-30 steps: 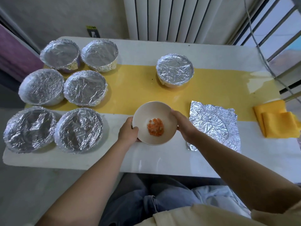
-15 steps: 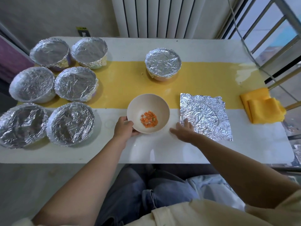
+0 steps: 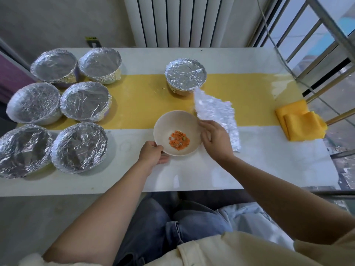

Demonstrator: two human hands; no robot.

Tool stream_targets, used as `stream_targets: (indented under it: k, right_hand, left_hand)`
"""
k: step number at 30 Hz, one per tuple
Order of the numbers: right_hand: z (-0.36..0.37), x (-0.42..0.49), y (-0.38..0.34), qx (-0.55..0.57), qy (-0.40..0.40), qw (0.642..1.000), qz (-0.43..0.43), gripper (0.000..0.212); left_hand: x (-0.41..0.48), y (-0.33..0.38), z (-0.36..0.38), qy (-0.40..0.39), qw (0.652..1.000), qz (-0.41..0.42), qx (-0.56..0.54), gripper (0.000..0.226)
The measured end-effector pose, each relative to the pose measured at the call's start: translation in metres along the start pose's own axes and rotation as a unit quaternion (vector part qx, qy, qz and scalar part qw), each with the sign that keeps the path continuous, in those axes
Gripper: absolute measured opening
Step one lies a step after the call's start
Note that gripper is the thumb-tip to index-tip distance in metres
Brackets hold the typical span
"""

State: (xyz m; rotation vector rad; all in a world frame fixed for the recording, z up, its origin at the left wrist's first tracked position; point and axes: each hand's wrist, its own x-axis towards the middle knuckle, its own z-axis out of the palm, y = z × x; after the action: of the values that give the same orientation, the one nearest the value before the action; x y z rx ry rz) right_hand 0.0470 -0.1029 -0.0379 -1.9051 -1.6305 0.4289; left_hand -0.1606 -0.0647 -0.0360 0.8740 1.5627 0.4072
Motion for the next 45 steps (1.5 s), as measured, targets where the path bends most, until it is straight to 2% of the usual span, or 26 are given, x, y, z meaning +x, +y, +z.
stream_targets:
  k: [1, 3, 6, 8, 10, 12, 14, 17, 19, 21, 22, 23, 25, 27, 29, 31, 34, 38, 40, 42, 43, 45]
  right_hand:
    - [-0.002, -0.001, -0.009, 0.018, -0.007, 0.999, -0.044, 0.044]
    - [-0.002, -0.001, -0.023, 0.021, -0.026, 0.993, -0.116, 0.039]
    - [0.003, 0.0, -0.038, -0.004, -0.051, 0.981, -0.186, 0.038]
    - [0.01, 0.0, -0.047, -0.019, -0.088, 0.968, -0.235, 0.033]
    - [0.019, -0.002, -0.053, -0.033, -0.145, 0.947, -0.286, 0.03]
    - [0.027, -0.002, -0.056, -0.031, -0.185, 0.931, -0.312, 0.029]
    - [0.026, -0.001, -0.058, 0.017, -0.202, 0.934, -0.295, 0.03]
    - [0.018, 0.005, -0.053, 0.077, -0.162, 0.959, -0.219, 0.044]
    - [0.018, 0.016, -0.036, 0.003, -0.116, 0.981, -0.155, 0.049]
    - [0.024, 0.02, -0.019, -0.112, -0.141, 0.98, -0.09, 0.055]
    - [0.028, 0.019, -0.013, -0.149, -0.172, 0.971, -0.069, 0.057]
    - [0.033, 0.018, -0.008, -0.175, -0.2, 0.962, -0.065, 0.06]
    - [0.04, 0.014, -0.008, -0.197, -0.226, 0.95, -0.088, 0.066]
    - [0.046, 0.012, -0.015, -0.185, -0.222, 0.952, -0.1, 0.068]
    - [0.052, 0.015, -0.022, -0.166, -0.22, 0.957, -0.09, 0.068]
    - [0.057, 0.018, -0.027, -0.158, -0.22, 0.958, -0.095, 0.067]
    - [0.058, 0.024, -0.025, -0.148, -0.201, 0.963, -0.101, 0.068]
    - [0.049, 0.028, -0.007, -0.137, -0.153, 0.978, -0.045, 0.069]
    - [0.044, 0.025, -0.002, -0.12, -0.117, 0.986, -0.02, 0.067]
    - [0.041, 0.023, -0.002, -0.117, -0.087, 0.989, -0.034, 0.063]
    - [0.04, 0.023, -0.004, -0.121, -0.076, 0.988, -0.056, 0.062]
    - [0.044, 0.023, -0.008, -0.133, -0.081, 0.983, -0.098, 0.062]
  left_hand:
    - [0.0, 0.001, 0.0, -0.002, 1.0, -0.004, 0.013, 0.013]
    - [0.001, 0.005, -0.003, 0.01, 1.0, -0.003, 0.029, 0.031]
    - [0.009, 0.012, -0.008, 0.079, 0.996, 0.03, 0.033, 0.064]
    - [0.007, 0.019, -0.009, 0.115, 0.992, 0.047, 0.012, 0.077]
    - [0.001, 0.027, -0.008, 0.13, 0.99, 0.06, 0.014, 0.079]
    - [0.002, 0.027, -0.008, 0.127, 0.988, 0.077, 0.05, 0.052]
    - [0.01, 0.023, -0.01, 0.125, 0.987, 0.081, 0.066, 0.02]
    - [0.016, 0.024, -0.018, 0.142, 0.983, 0.086, 0.081, 0.027]
    - [0.019, 0.026, -0.024, 0.147, 0.983, 0.077, 0.074, 0.03]
    - [0.02, 0.027, -0.024, 0.132, 0.987, 0.063, 0.072, 0.033]
    - [0.018, 0.029, -0.022, 0.122, 0.987, 0.063, 0.085, 0.042]
    - [0.017, 0.029, -0.019, 0.11, 0.987, 0.061, 0.103, 0.049]
    - [0.014, 0.03, -0.014, 0.106, 0.983, 0.064, 0.139, 0.046]
    - [0.017, 0.027, -0.011, 0.12, 0.978, 0.069, 0.158, 0.039]
    - [0.02, 0.025, -0.009, 0.142, 0.972, 0.074, 0.172, 0.046]
    - [0.025, 0.022, -0.009, 0.168, 0.965, 0.089, 0.179, 0.043]
    - [0.032, 0.022, -0.014, 0.194, 0.96, 0.104, 0.174, 0.032]
    - [0.04, 0.022, -0.021, 0.196, 0.964, 0.111, 0.144, 0.041]
    - [0.034, 0.017, -0.015, 0.245, 0.939, 0.15, 0.188, 0.047]
    - [0.024, 0.013, -0.005, 0.302, 0.884, 0.236, 0.267, 0.047]
    - [0.021, 0.011, 0.001, 0.305, 0.855, 0.286, 0.306, 0.045]
    - [0.02, 0.008, 0.014, 0.258, 0.812, 0.349, 0.39, 0.047]
